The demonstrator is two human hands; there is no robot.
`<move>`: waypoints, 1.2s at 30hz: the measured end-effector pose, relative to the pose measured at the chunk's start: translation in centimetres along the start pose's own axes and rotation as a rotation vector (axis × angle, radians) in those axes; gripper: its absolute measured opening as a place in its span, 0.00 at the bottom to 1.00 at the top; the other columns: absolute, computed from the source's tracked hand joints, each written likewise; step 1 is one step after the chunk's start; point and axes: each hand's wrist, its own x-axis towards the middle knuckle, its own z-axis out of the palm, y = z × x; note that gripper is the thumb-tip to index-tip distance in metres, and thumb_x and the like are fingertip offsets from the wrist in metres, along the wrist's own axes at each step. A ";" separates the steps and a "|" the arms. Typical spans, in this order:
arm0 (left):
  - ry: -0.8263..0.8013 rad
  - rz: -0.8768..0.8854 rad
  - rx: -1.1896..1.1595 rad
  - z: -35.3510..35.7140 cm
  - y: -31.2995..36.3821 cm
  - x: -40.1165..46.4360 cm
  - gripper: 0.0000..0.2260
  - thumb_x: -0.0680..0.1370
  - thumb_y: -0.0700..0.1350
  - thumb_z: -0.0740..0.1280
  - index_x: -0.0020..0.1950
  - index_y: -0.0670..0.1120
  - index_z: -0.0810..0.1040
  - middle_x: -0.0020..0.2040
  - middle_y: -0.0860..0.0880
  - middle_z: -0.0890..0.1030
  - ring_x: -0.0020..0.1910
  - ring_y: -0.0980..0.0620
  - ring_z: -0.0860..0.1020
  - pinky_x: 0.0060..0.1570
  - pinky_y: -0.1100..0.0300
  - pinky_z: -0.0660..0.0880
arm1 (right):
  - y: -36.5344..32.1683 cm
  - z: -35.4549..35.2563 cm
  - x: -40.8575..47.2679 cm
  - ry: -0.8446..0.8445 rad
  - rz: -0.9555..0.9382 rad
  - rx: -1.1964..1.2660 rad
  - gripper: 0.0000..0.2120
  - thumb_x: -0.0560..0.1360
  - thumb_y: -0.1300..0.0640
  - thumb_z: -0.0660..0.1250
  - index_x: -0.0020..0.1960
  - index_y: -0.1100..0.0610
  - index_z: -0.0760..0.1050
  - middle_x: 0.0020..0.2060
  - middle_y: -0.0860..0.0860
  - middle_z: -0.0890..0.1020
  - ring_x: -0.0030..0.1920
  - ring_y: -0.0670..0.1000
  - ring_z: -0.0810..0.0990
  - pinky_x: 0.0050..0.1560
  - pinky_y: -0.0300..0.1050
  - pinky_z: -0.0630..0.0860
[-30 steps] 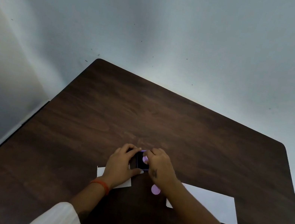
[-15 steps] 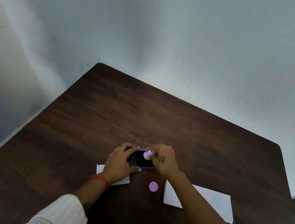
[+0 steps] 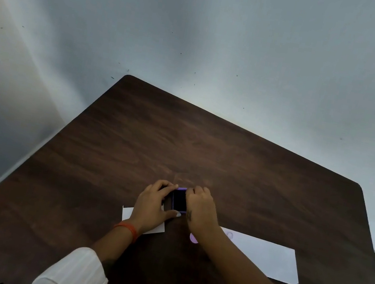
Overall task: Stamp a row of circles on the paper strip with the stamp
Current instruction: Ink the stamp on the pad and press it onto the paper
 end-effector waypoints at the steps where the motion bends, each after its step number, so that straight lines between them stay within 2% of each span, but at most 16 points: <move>1: 0.003 -0.001 0.000 0.0 0.0 0.0 0.32 0.67 0.52 0.74 0.69 0.52 0.67 0.65 0.51 0.70 0.58 0.52 0.69 0.59 0.57 0.71 | 0.1 -0.1 0.1 -0.009 -0.017 -0.011 0.19 0.72 0.60 0.66 0.61 0.62 0.68 0.59 0.60 0.74 0.59 0.57 0.70 0.57 0.48 0.71; 6: 0.011 0.002 0.004 0.1 -0.1 0.0 0.33 0.66 0.53 0.74 0.68 0.53 0.67 0.64 0.51 0.71 0.58 0.52 0.69 0.58 0.57 0.71 | 2.4 -1.1 0.6 -0.049 -0.180 0.014 0.13 0.78 0.59 0.57 0.60 0.62 0.70 0.57 0.60 0.76 0.58 0.56 0.71 0.56 0.47 0.68; 13: 0.006 0.009 0.007 0.0 0.0 0.0 0.33 0.67 0.52 0.74 0.69 0.52 0.67 0.65 0.51 0.70 0.58 0.52 0.69 0.58 0.57 0.71 | 1.1 -0.1 -1.0 0.097 -0.059 0.134 0.14 0.75 0.61 0.61 0.59 0.63 0.71 0.57 0.60 0.76 0.58 0.56 0.72 0.55 0.46 0.70; 15: 0.005 0.008 0.005 -0.1 0.1 -0.1 0.32 0.67 0.52 0.74 0.69 0.52 0.67 0.65 0.51 0.70 0.58 0.51 0.69 0.58 0.56 0.71 | 1.2 -1.3 -0.5 0.063 -0.017 0.207 0.11 0.76 0.61 0.59 0.54 0.63 0.74 0.52 0.60 0.78 0.54 0.57 0.74 0.50 0.43 0.69; 17: 0.002 0.008 0.004 -0.3 0.2 0.0 0.32 0.66 0.53 0.74 0.68 0.52 0.68 0.65 0.51 0.71 0.59 0.51 0.69 0.59 0.56 0.71 | 1.4 -2.8 0.6 -0.001 0.095 0.322 0.10 0.74 0.62 0.60 0.49 0.65 0.78 0.47 0.61 0.81 0.49 0.59 0.78 0.46 0.43 0.72; 19: -0.001 0.009 0.009 -0.4 0.2 0.0 0.32 0.66 0.53 0.74 0.68 0.52 0.68 0.65 0.51 0.71 0.59 0.51 0.70 0.59 0.56 0.71 | 1.2 -3.4 1.5 0.022 0.120 0.372 0.10 0.72 0.63 0.61 0.47 0.65 0.79 0.45 0.62 0.82 0.46 0.60 0.80 0.47 0.48 0.76; 21: 0.000 0.010 0.006 -0.3 0.2 0.0 0.32 0.66 0.53 0.75 0.68 0.51 0.69 0.64 0.51 0.71 0.58 0.50 0.70 0.57 0.56 0.71 | 0.5 -2.9 1.3 0.028 0.072 0.349 0.10 0.73 0.64 0.60 0.49 0.65 0.78 0.47 0.62 0.81 0.48 0.60 0.78 0.50 0.49 0.74; 24: 0.009 0.016 -0.003 -0.1 0.1 0.0 0.32 0.66 0.53 0.75 0.67 0.51 0.69 0.64 0.50 0.72 0.57 0.50 0.71 0.56 0.57 0.71 | 0.1 -0.8 0.1 0.028 -0.112 0.194 0.12 0.74 0.63 0.60 0.56 0.63 0.74 0.55 0.60 0.79 0.56 0.58 0.74 0.57 0.49 0.71; 26: 0.017 0.017 0.004 0.0 0.0 0.0 0.32 0.66 0.53 0.74 0.68 0.51 0.69 0.64 0.50 0.72 0.57 0.51 0.70 0.55 0.59 0.69 | 0.4 -0.4 0.0 0.030 -0.157 0.109 0.15 0.74 0.62 0.62 0.60 0.63 0.71 0.57 0.60 0.76 0.59 0.57 0.71 0.58 0.47 0.68; 30: 0.021 0.017 0.012 0.3 -0.2 0.1 0.32 0.66 0.52 0.75 0.67 0.50 0.69 0.64 0.50 0.72 0.58 0.51 0.71 0.55 0.60 0.67 | -0.1 -0.8 0.9 -0.007 -0.135 0.047 0.14 0.73 0.62 0.63 0.58 0.63 0.71 0.57 0.61 0.75 0.57 0.58 0.70 0.54 0.48 0.68; 33: 0.021 0.019 0.018 0.4 -0.3 0.1 0.31 0.67 0.51 0.74 0.67 0.50 0.69 0.65 0.50 0.71 0.58 0.51 0.70 0.56 0.60 0.67 | -1.3 -0.4 0.9 0.004 -0.055 0.058 0.16 0.72 0.63 0.65 0.59 0.62 0.70 0.59 0.61 0.74 0.59 0.58 0.70 0.58 0.49 0.68; 36: 0.022 0.018 0.012 0.4 -0.4 0.1 0.31 0.67 0.51 0.74 0.68 0.51 0.68 0.65 0.51 0.71 0.58 0.51 0.70 0.57 0.60 0.68 | -1.1 0.2 0.1 0.036 -0.123 -0.013 0.22 0.71 0.63 0.66 0.63 0.64 0.66 0.61 0.62 0.73 0.61 0.60 0.69 0.62 0.50 0.67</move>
